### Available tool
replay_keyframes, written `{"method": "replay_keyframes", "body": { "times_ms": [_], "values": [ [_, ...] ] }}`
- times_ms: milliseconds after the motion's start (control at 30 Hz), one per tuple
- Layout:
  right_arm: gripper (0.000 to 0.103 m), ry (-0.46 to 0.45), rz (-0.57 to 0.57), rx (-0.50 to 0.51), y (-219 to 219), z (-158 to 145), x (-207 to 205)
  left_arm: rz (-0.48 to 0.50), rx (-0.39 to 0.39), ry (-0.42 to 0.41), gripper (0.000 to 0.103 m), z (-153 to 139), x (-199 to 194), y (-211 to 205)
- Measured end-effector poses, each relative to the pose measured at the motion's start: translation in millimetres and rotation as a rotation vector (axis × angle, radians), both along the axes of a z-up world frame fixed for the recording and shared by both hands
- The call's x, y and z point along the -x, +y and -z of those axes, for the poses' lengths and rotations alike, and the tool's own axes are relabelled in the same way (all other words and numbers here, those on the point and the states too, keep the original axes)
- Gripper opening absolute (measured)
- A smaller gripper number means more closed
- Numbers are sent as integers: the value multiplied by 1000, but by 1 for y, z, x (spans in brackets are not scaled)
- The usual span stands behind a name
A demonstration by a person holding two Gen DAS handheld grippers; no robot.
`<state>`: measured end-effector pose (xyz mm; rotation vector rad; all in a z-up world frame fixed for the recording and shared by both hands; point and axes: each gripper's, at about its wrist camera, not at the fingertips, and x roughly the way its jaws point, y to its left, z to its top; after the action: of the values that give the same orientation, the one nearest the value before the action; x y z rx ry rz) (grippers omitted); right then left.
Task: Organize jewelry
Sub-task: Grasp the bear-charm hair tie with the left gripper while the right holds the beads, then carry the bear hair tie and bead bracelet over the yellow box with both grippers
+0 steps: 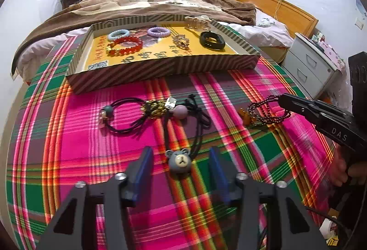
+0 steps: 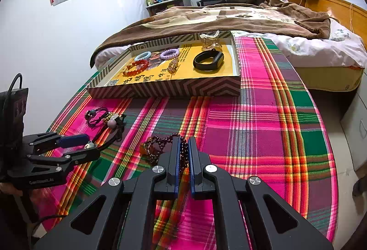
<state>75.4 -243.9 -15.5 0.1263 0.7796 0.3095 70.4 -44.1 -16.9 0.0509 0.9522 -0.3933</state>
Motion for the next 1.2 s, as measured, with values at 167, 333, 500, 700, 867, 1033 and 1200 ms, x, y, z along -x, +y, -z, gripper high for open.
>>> {"method": "replay_keyframes", "body": {
  "times_ms": [167, 333, 500, 700, 867, 1033, 1200],
  "values": [
    [6, -1, 4, -4, -1, 0, 1, 25, -21, -6, 22, 0, 1, -5],
    [6, -3, 9, -3, -1, 0, 1, 26, 0, -1, 22, 0, 1, -2],
    [6, -12, 22, -11, -4, -2, 2, 25, 39, -41, 22, -15, 5, 3],
    [6, -33, 26, -18, -4, -10, 4, 7, 70, -76, 22, -31, 5, 10],
    [6, -56, 27, -18, -2, -20, 4, 2, 87, -113, 22, -47, 4, 13],
    [6, -87, 31, -13, 0, -34, 4, 7, 105, -148, 22, -66, 1, 16],
    [6, -109, 34, -15, 0, -45, 2, 4, 116, -173, 22, -82, -5, 19]
  ]
}}
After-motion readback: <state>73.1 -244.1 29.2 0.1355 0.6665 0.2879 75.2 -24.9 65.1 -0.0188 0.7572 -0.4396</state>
